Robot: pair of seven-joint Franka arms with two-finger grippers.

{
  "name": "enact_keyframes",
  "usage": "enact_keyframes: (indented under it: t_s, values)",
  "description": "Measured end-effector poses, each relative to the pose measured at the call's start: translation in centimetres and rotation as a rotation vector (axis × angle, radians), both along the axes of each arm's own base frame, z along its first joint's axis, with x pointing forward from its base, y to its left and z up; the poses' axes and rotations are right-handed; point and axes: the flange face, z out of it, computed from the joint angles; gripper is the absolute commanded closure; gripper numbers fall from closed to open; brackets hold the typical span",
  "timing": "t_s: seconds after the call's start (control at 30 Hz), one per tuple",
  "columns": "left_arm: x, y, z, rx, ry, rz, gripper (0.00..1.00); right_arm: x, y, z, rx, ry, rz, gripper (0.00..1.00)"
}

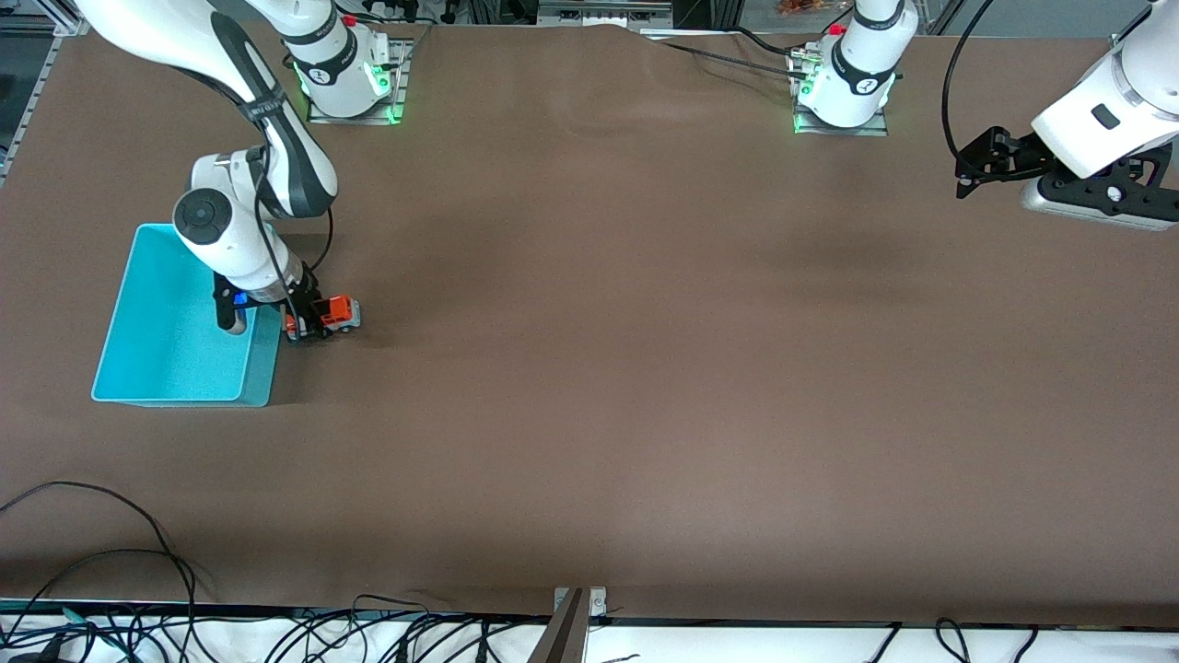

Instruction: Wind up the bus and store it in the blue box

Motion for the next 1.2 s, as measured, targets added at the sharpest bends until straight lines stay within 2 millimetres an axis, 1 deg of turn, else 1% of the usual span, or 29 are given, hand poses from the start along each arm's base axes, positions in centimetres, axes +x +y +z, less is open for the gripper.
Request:
enact_keyframes:
  t_s: [0.17, 0.33, 0.53, 0.63, 0.73, 0.83, 1.1, 1.13, 1.2]
  values:
    - [0.0, 0.0, 0.0, 0.000, 0.000, 0.000, 0.00, -0.4, -0.2, 4.5, -0.030, 0.036, 0.100, 1.00]
    - [0.0, 0.0, 0.0, 0.000, 0.001, 0.000, 0.00, -0.9, -0.6, 8.9, -0.051, 0.047, 0.150, 1.00]
    - [0.0, 0.0, 0.0, 0.000, 0.001, 0.000, 0.00, -1.2, -0.6, 12.5, -0.068, 0.089, 0.281, 1.00]
    - [0.0, 0.0, 0.0, 0.000, 0.001, 0.000, 0.00, -1.0, -1.3, 14.3, -0.059, 0.118, 0.350, 1.00]
    - [0.0, 0.0, 0.0, 0.000, 0.001, 0.000, 0.00, -0.8, -2.9, 15.9, -0.038, 0.147, 0.458, 1.00]
    - [0.0, 0.0, 0.0, 0.000, 0.002, 0.000, 0.00, -0.8, -5.1, 16.5, -0.019, 0.176, 0.564, 1.00]
    - [0.0, 0.0, 0.0, 0.000, 0.002, 0.000, 0.00, -1.4, -12.2, 15.9, 0.025, 0.218, 0.789, 1.00]
    - [0.0, 0.0, 0.0, 0.000, 0.002, 0.000, 0.00, -1.8, -14.5, 15.2, 0.045, 0.228, 0.851, 1.00]
    - [0.0, 0.0, 0.0, 0.000, 0.002, 0.000, 0.00, -1.9, -15.5, 14.9, 0.054, 0.233, 0.869, 1.00]
